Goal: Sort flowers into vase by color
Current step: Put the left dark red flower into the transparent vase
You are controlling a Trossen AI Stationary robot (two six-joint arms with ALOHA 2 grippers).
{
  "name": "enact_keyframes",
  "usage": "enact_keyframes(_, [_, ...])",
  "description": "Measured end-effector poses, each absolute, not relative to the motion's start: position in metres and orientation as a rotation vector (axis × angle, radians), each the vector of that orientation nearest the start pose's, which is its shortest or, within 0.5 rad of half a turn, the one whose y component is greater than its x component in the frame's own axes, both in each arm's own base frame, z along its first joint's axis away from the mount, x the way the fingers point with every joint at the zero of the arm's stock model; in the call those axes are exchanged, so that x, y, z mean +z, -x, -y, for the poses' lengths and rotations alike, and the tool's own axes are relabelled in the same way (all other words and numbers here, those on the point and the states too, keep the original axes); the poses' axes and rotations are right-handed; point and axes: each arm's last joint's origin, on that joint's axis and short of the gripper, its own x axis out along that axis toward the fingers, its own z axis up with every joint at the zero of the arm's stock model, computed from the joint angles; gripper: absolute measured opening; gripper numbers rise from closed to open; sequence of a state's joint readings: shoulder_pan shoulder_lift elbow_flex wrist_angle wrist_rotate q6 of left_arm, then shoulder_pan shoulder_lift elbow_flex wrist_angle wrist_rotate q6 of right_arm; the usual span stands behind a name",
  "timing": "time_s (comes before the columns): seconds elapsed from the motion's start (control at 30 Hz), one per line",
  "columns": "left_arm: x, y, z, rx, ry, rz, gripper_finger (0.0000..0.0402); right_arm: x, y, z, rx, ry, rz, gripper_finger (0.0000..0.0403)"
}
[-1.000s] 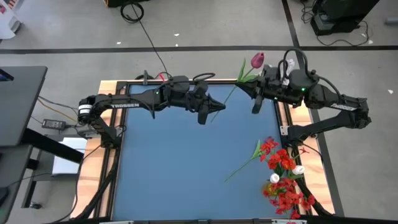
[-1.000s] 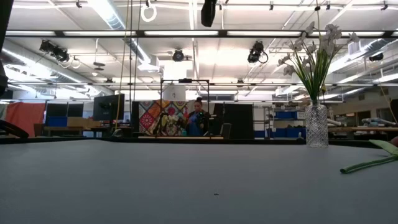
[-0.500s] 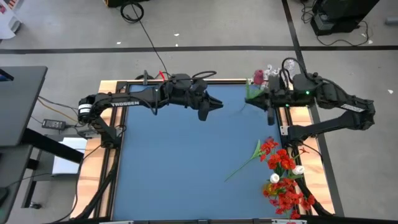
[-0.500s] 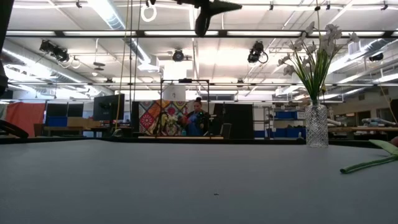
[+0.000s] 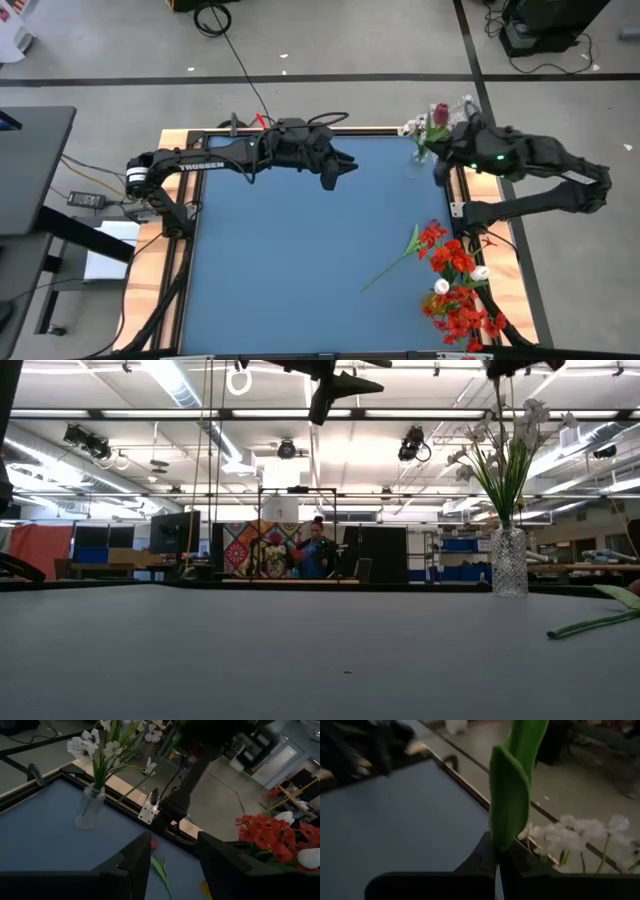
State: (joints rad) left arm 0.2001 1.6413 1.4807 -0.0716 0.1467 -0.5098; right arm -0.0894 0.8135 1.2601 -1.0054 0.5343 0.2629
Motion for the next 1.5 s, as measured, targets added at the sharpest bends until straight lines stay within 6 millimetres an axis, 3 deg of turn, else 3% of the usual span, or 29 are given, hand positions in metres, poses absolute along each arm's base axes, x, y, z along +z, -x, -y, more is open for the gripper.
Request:
enact_keyframes(0.2, [0.364, -0.377, -0.072, 0.116, 0.548, -0.216, 0.0167, 0.389, -0.116, 0.036, -0.815, -0.127, -0.516, 0.001])
enact_keyframes(0.63, [0.361, -0.376, -0.073, 0.135, 0.52, -0.246, 0.0167, 0.393, -0.102, 0.052, -0.985, -0.168, -0.453, 0.001])
enact_keyframes(0.97, [0.359, -0.374, -0.081, 0.158, 0.505, -0.265, 0.0167, 0.371, -0.112, 0.061, -1.049, -0.218, -0.447, 0.001])
enact_keyframes(1.5, [0.357, -0.371, -0.089, 0.176, 0.486, -0.281, 0.0167, 0.38, -0.098, 0.056, -1.047, -0.209, -0.347, 0.0009])
